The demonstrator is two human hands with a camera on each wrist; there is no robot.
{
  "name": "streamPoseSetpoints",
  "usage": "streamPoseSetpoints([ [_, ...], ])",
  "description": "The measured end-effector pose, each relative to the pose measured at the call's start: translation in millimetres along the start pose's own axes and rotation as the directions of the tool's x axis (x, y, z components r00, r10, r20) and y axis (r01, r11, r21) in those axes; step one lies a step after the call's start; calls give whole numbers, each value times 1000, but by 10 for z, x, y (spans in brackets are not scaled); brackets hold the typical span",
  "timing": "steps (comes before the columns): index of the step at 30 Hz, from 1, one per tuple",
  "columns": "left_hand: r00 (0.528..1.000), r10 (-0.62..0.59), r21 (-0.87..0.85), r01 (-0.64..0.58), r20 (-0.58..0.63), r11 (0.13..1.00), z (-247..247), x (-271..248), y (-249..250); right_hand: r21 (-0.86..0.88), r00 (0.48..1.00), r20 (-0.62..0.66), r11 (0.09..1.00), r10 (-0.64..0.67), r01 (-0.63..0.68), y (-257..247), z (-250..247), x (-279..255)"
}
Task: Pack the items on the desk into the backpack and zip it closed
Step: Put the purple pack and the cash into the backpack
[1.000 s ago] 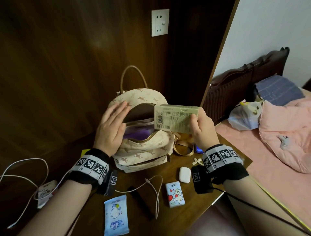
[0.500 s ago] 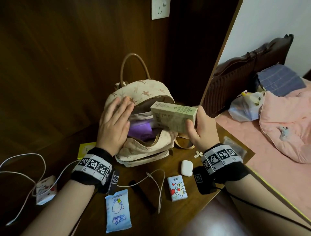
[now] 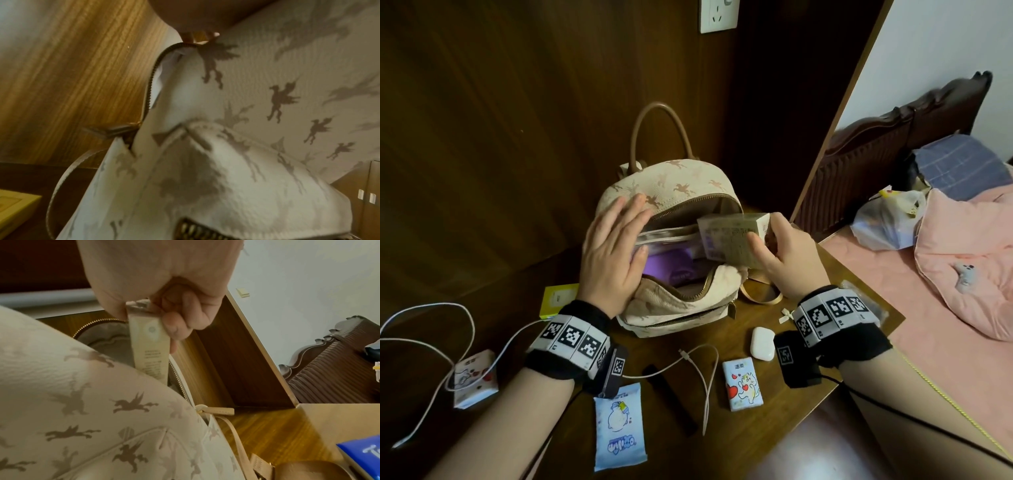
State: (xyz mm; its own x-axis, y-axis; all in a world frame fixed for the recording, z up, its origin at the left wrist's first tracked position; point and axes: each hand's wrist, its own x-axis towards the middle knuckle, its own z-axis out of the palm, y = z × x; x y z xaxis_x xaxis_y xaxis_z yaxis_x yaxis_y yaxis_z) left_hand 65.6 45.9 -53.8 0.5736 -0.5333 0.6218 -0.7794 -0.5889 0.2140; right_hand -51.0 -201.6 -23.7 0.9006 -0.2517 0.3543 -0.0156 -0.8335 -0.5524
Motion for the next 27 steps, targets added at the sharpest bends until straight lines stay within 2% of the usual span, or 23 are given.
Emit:
streamPoseSetpoints([
  [8,997,2,35,1,-71,999,33,4,-8,-11,978,209,1000,-1,3,-50,-14,164],
  [13,991,-27,16,30,-129,999,82,57,-25,-30,970,236,997,-59,68,-91,33,182],
  [15,993,-50,43,54,-104,998,86,58,-28,-37,960,265,994,-89,102,-113,36,166],
  [19,989,-144,148,138,34,979,93,80,-5,31,942,314,994,-113,109,-64,-31,150],
  [24,974,-169,233,131,150,964,119,92,19,119,936,347,993,-64,23,-17,-66,100],
  [27,969,-178,255,131,170,958,126,99,12,90,935,355,996,-26,-6,-43,-75,135],
])
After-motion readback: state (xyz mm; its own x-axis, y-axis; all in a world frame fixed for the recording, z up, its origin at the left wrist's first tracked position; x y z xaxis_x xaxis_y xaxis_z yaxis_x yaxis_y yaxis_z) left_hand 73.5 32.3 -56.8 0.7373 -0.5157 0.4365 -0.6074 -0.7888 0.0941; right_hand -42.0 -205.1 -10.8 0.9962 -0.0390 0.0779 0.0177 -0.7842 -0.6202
